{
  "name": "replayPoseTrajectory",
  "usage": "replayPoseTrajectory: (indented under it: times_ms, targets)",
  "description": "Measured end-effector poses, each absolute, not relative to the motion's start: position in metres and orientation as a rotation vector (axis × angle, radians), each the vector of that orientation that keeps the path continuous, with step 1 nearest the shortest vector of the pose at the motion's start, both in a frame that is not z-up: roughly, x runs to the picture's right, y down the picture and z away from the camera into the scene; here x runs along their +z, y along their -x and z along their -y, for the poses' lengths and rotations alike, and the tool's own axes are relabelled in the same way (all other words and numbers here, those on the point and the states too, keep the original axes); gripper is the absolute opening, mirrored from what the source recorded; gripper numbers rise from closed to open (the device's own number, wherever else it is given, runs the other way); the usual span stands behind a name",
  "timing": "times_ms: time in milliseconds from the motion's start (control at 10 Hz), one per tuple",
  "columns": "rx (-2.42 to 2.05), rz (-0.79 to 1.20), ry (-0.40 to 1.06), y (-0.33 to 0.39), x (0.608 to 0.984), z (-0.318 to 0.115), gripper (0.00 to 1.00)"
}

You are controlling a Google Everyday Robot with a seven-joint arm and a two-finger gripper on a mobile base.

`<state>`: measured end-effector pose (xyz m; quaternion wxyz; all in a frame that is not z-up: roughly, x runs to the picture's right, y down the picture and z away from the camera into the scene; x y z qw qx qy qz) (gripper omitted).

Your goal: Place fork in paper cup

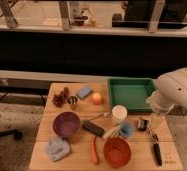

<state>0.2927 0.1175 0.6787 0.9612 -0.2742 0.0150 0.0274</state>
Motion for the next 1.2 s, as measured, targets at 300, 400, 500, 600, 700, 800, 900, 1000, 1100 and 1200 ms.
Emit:
replayPoseTrajectory:
  times_ms: [300, 400, 500, 600, 700, 800, 900, 1000, 1100, 1200]
  targets:
    - [0.038, 0.014, 0.531, -0.287, 0.674, -0.124, 0.80]
    - [0.035, 0.024, 0.527, -0.286, 0.674, -0.126, 0.80]
    - [0.032, 0.038, 0.525, -0.282, 0.674, -0.127, 0.80]
    - [0.029, 0.055, 0.525, -0.276, 0.674, -0.129, 0.80]
    - [0.026, 0.065, 0.526, -0.272, 0.675, -0.130, 0.80]
    - [0.026, 0.079, 0.527, -0.267, 0.675, -0.131, 0.80]
    - [0.025, 0.091, 0.529, -0.262, 0.676, -0.133, 0.80]
    - [0.024, 0.107, 0.533, -0.255, 0.676, -0.135, 0.80]
    - [0.023, 0.120, 0.539, -0.248, 0.677, -0.137, 0.80]
    - [0.022, 0.134, 0.544, -0.242, 0.679, -0.139, 0.80]
